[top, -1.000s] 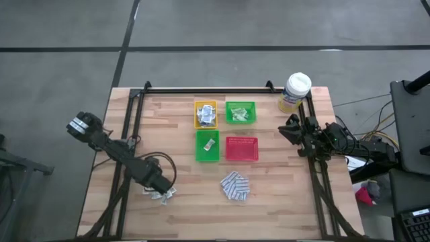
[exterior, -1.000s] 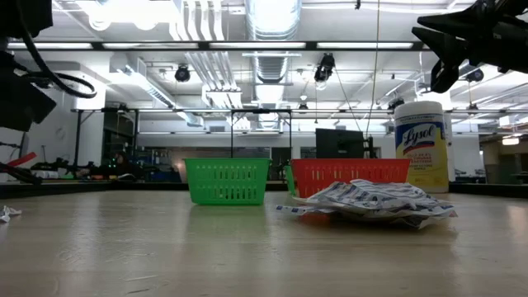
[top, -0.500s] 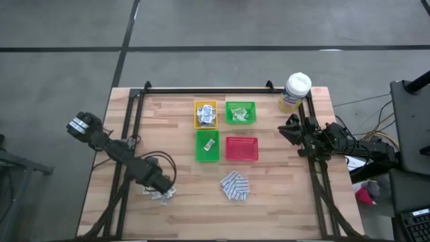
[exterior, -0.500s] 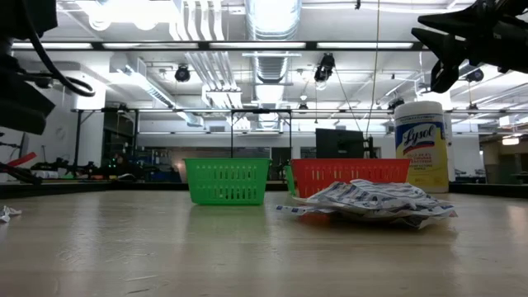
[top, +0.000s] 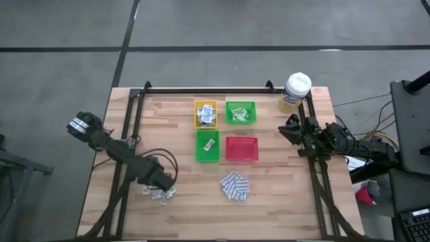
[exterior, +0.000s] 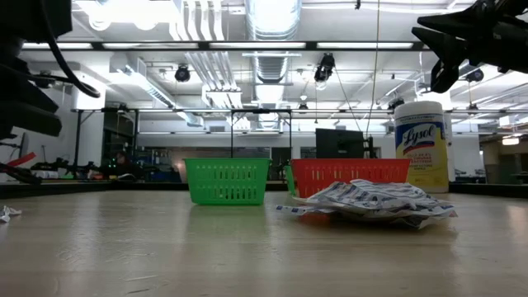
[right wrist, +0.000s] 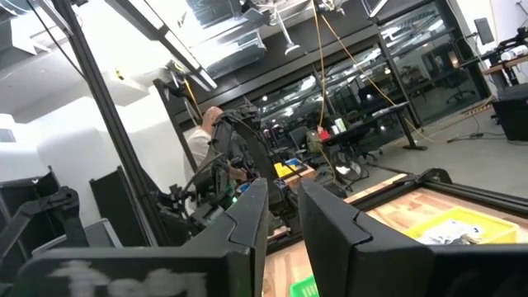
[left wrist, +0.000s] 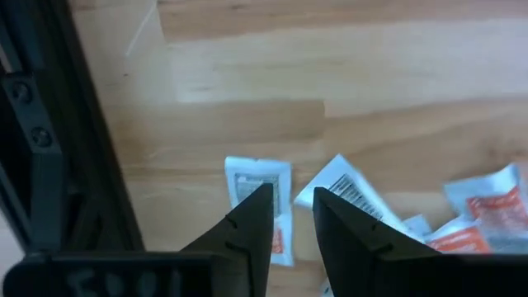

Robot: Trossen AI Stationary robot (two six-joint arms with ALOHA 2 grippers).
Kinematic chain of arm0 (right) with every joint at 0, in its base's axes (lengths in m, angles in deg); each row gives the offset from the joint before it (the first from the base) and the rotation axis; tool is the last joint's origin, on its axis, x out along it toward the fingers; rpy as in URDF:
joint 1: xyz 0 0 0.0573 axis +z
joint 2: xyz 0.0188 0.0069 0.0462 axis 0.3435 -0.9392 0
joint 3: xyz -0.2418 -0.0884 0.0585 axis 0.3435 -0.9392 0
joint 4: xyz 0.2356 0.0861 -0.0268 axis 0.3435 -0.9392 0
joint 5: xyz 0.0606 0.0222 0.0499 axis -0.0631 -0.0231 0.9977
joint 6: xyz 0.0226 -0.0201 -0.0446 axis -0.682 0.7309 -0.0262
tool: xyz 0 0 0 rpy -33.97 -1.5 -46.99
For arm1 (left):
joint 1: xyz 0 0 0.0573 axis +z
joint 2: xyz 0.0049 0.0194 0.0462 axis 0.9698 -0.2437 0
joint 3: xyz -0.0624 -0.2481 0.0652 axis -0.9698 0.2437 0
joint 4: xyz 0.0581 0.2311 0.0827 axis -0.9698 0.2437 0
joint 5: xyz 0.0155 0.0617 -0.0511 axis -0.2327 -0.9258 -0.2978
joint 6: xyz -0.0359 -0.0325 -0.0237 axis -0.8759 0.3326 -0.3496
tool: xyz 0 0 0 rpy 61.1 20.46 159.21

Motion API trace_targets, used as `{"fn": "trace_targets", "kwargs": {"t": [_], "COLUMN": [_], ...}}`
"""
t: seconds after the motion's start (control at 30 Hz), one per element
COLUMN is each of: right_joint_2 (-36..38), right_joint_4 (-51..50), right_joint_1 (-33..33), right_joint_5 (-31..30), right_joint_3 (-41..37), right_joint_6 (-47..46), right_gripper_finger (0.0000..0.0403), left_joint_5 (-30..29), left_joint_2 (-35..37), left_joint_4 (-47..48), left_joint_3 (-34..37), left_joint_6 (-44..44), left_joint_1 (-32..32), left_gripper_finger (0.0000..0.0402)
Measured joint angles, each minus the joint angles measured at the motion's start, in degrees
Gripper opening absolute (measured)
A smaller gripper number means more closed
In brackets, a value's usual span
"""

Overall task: Pick & Place First Aid Supplies
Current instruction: Put the orange ointment pack into the bottom green bin

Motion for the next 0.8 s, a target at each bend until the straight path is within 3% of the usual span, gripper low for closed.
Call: {"fn": "trace_targets", "kwargs": {"t": [0.37, 0.8], "right_joint_2": [0.0, 0.0], "right_joint_4": [0.0, -0.1], "right_joint_1": [0.0, 0.0], "right_joint_5": [0.0, -1.4], "right_joint_3": [0.0, 0.0], "right_joint_6": [-0.1, 0.3], "right_gripper_finger": [0.0082, 0.0070], "left_joint_5": [5.0, 4.9], "left_joint_2": [0.0, 0.0], "left_joint_4": [-5.0, -5.4], "left_joint_3": [3.1, 3.6], "left_joint_6": [-2.6, -6.2], "left_joint_1": [1.7, 2.0], "left_gripper_finger": [0.0104, 0.0104]}}
